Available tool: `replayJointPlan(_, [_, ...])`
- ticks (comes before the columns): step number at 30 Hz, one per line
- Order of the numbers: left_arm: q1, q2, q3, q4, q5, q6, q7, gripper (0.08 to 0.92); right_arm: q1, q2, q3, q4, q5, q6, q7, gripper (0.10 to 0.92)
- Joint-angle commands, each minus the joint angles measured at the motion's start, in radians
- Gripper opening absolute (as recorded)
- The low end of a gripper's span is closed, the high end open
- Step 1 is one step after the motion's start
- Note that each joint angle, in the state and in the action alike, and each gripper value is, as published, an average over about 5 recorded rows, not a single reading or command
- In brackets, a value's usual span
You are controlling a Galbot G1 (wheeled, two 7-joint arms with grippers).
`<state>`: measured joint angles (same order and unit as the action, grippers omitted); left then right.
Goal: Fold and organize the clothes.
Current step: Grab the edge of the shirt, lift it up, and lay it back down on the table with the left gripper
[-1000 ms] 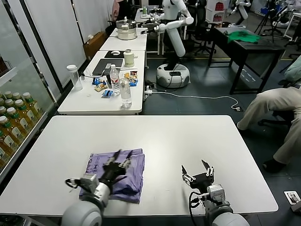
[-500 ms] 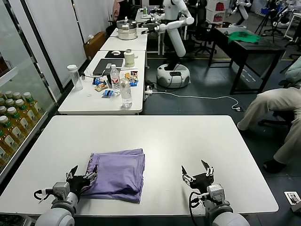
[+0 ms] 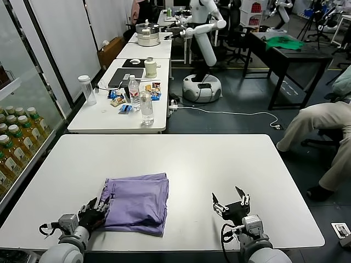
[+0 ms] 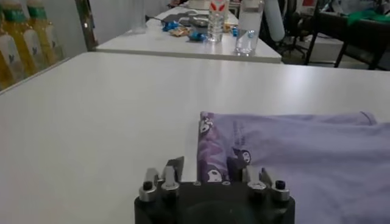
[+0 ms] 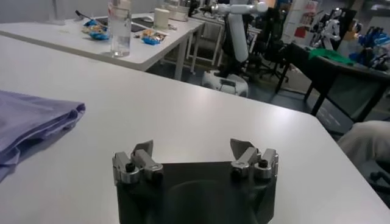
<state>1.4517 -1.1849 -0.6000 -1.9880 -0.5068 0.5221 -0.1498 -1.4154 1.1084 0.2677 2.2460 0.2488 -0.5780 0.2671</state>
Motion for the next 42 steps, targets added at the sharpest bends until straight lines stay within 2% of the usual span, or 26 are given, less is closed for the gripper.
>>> replayJointPlan(1, [0.002,-0.008,0.003,0.008,-0.047,0.008,0.019,0.455,0.001,0.003,-0.005,0.000,-0.002,0.000,0.002,0.823])
replayJointPlan(7, [0.002,-0.003,-0.043,-0.030,-0.044,0.002,0.013,0.281,0.003,0.005,-0.007,0.002,-0.003,0.000,0.002,0.823])
replayJointPlan(10, [0.010,0.026,-0.182,-0.110,-0.034,0.005,0.024,0.195,0.002,0.003,-0.003,0.006,-0.003,0.000,0.003,0.823])
replayJointPlan(13, [0.026,0.081,-0.410,-0.181,-0.023,0.032,0.084,0.119,0.000,0.001,0.002,0.007,-0.002,0.000,0.002,0.823])
replayJointPlan(16, [0.038,0.152,-0.608,-0.195,-0.033,0.056,0.151,0.091,0.000,0.002,0.005,0.004,-0.002,0.000,0.001,0.823])
replayJointPlan(18, [0.041,0.192,-0.674,-0.186,-0.041,0.060,0.179,0.090,0.001,0.002,0.006,0.001,-0.002,0.000,0.000,0.823])
replayJointPlan(20, [0.039,0.216,-0.684,-0.180,-0.042,0.060,0.194,0.090,0.004,0.003,0.005,-0.001,-0.002,0.000,-0.001,0.823])
replayJointPlan(23, [0.034,0.209,-0.612,-0.205,-0.034,0.060,0.201,0.090,0.004,0.004,0.005,-0.001,-0.002,0.000,-0.002,0.823])
replayJointPlan(25, [0.030,0.169,-0.495,-0.254,0.012,0.060,0.198,0.090,0.000,0.005,0.008,-0.001,-0.002,0.000,-0.002,0.823])
replayJointPlan(30, [0.037,0.009,-0.068,-0.412,0.185,0.060,0.161,0.090,-0.012,0.004,0.021,-0.001,-0.002,0.001,-0.005,0.823])
replayJointPlan(33, [0.051,-0.079,0.195,-0.447,0.263,0.059,0.143,0.090,-0.016,0.003,0.029,-0.002,-0.002,0.001,-0.007,0.823])
replayJointPlan(37, [0.025,-0.174,0.423,-0.380,0.338,0.020,0.137,0.090,-0.019,0.008,0.027,-0.006,-0.003,0.001,-0.007,0.823])
replayJointPlan(42, [-0.079,-0.268,0.497,-0.193,0.385,-0.114,0.138,0.096,-0.018,0.009,0.015,-0.006,-0.006,0.001,-0.006,0.823])
